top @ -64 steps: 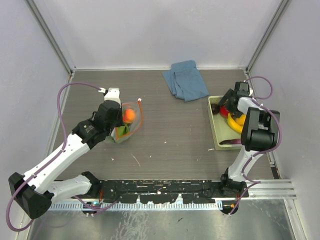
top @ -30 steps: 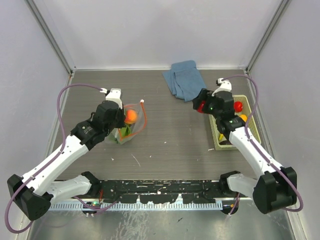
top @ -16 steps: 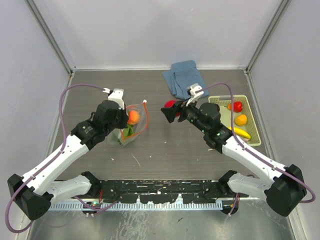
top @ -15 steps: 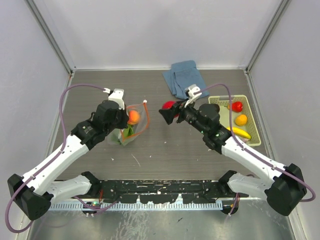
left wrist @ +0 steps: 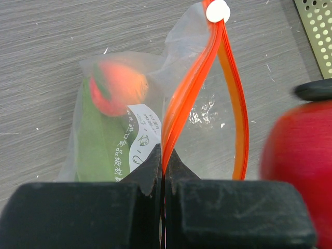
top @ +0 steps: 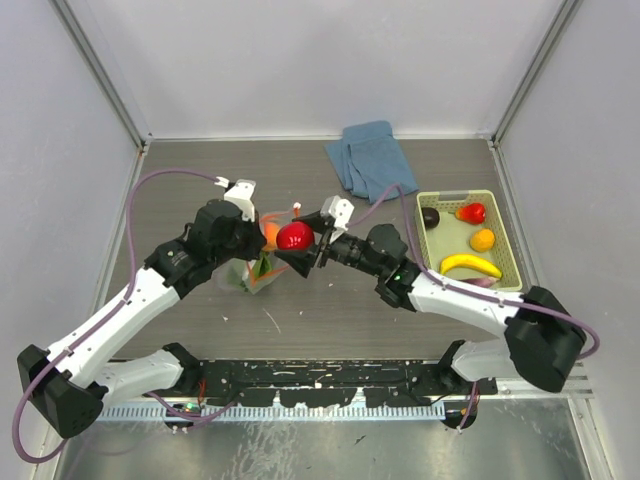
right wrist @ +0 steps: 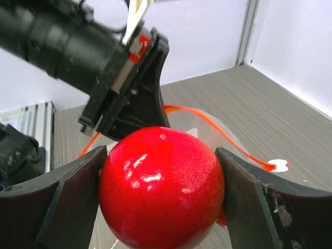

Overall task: Place the food in the zip-top bag and seal the zipper
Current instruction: Place the fake fruit in the zipper food storage bag.

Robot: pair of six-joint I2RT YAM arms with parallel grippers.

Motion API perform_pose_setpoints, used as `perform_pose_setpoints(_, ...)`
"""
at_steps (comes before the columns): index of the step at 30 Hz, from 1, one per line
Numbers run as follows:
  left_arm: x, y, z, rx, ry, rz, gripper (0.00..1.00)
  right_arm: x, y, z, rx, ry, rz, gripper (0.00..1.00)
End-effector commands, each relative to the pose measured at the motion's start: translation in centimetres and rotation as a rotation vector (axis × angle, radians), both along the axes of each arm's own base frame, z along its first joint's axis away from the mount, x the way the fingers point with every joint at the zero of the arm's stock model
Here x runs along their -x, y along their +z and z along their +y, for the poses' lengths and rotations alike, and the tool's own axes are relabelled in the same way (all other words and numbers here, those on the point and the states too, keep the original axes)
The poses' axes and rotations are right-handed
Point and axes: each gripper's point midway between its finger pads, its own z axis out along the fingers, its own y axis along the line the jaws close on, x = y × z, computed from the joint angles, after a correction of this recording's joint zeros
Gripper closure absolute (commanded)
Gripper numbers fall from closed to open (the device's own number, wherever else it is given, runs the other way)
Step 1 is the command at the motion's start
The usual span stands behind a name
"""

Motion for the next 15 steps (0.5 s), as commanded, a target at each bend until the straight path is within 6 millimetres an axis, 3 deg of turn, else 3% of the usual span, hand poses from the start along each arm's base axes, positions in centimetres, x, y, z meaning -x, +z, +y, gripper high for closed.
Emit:
perform_pose_setpoints(1, -0.4, 3.3, -1.4, 0.068, -0.052, -0.09, 1.0, 0.3, 0.8, 1.3, -0.054, 0.049, -0.136, 0.37)
perform_pose_setpoints(8, -0.2, 3.7, -1.3, 0.083, -0.056, -0.102, 1.0, -1.2, -2.3, 2.7, -0.028, 0.035, -0.114, 0.39)
perform_pose_setpoints(15, -0.2, 3.5, -1.7, 0.084, -0.069, -0.094, 1.0, -1.6, -3.9, 4.9, 0.0, 0.09, -0.06, 0.38)
